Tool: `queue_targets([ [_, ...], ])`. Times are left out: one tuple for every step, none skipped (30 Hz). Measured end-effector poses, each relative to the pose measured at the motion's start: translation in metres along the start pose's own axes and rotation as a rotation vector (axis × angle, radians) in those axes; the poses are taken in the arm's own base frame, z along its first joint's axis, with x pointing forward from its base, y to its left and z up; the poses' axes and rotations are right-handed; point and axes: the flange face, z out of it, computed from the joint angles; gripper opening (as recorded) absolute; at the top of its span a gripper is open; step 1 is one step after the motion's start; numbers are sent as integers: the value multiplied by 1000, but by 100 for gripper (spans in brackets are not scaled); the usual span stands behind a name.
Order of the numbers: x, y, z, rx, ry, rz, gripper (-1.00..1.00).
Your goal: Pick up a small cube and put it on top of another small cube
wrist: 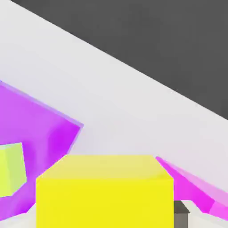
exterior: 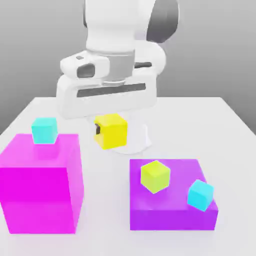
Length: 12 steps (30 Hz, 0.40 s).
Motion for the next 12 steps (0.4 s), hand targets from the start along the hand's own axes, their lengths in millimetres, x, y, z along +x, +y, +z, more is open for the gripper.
queue_targets([
  [-3, 28, -8, 5, -5, 12, -100],
  [-8, 57, -17, 12, -11, 24, -100],
  [-16, 87, -25, 20, -17, 37, -100],
  [-26, 117, -33, 30, -23, 50, -100],
  [-32, 132, -29, 36, -26, 56, -100],
  [-35, 139, -19, 39, -28, 60, -100],
  [-37, 142, -7, 40, -28, 61, -100],
  [-38, 143, 7, 41, -29, 62, -100],
  [-39, 144, 19, 42, -29, 62, 100],
  [-39, 144, 19, 42, -29, 62, 100],
  [-39, 144, 19, 42, -29, 62, 100],
  [-39, 144, 19, 42, -29, 62, 100],
])
